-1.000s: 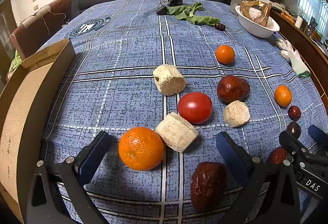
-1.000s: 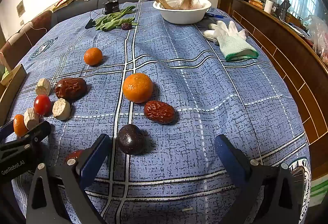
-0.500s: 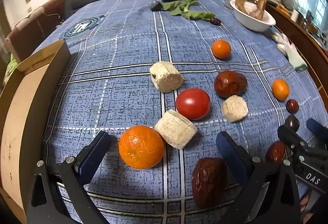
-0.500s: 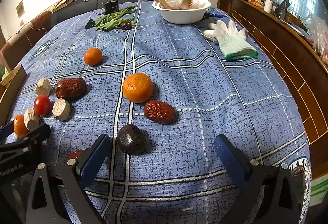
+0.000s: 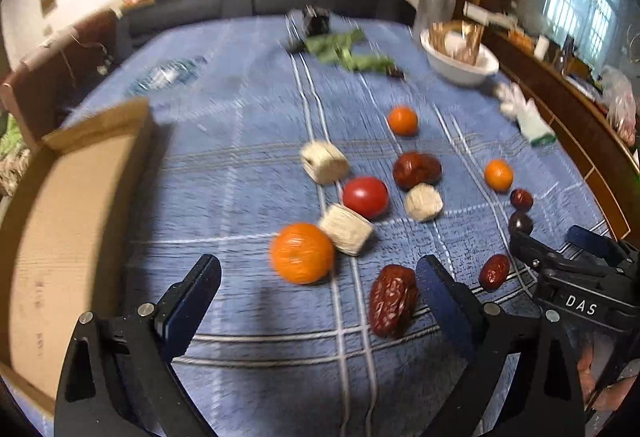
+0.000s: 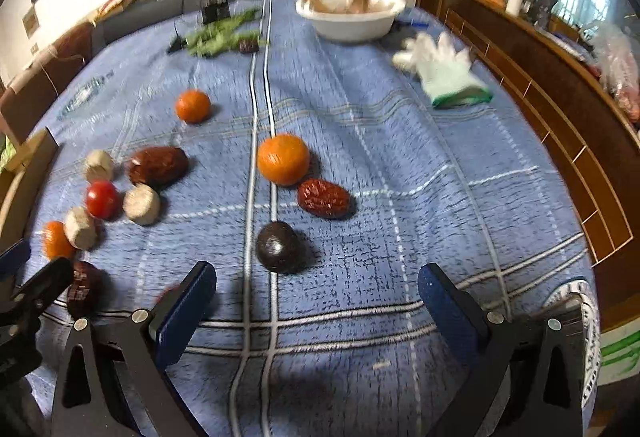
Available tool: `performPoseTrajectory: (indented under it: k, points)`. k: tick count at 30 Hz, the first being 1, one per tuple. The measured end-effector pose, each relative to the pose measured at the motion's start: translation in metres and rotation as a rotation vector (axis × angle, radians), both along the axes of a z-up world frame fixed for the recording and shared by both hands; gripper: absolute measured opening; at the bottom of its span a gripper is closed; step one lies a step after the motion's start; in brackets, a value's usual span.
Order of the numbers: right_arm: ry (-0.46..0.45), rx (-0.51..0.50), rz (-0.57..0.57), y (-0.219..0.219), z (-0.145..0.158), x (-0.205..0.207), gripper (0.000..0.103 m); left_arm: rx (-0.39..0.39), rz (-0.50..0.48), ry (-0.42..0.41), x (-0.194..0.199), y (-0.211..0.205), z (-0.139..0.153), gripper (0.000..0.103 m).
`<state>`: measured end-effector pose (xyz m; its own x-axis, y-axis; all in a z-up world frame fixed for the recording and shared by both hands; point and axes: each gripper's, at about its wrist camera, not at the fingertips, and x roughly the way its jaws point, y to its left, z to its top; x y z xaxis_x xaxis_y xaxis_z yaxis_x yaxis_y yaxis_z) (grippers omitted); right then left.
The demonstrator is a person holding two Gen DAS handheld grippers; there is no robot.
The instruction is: Organize fruits
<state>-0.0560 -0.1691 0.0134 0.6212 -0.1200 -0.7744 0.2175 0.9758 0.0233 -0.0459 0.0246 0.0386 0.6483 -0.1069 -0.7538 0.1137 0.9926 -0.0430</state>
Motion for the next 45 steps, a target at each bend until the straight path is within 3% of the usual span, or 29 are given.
performPoseTrajectory:
  k: [6,10,15,19,26,36,45]
  points:
    - [-0.175,-0.030,-0.006,0.015,0.033,-0.035,0.103,0.027,0.039,-0.134,-0.028,0.011,0.030,0.098]
    - [-0.281,-0.051,-0.001,0.028,0.045,-0.057,0.103,0.034,0.050,-0.176,-0.040,0.017,0.041,0.098]
    - [-0.384,-0.148,0.008,0.048,0.056,-0.077,0.103,0.033,0.047,-0.186,-0.046,0.017,0.044,0.098]
    - [-0.392,-0.181,0.008,0.055,0.059,-0.078,0.103,0.035,0.044,-0.187,-0.049,0.018,0.043,0.098]
    - [-0.364,-0.095,0.005,0.047,0.055,-0.077,0.103,0.036,0.037,-0.174,-0.049,0.017,0.036,0.098]
    - [-0.306,-0.063,0.032,0.044,0.041,-0.065,0.103,0.030,0.031,-0.128,-0.039,0.021,0.022,0.098]
    - [-0.258,0.043,0.046,0.015,0.040,-0.059,0.103,0.041,0.029,-0.129,-0.028,0.043,0.025,0.098]
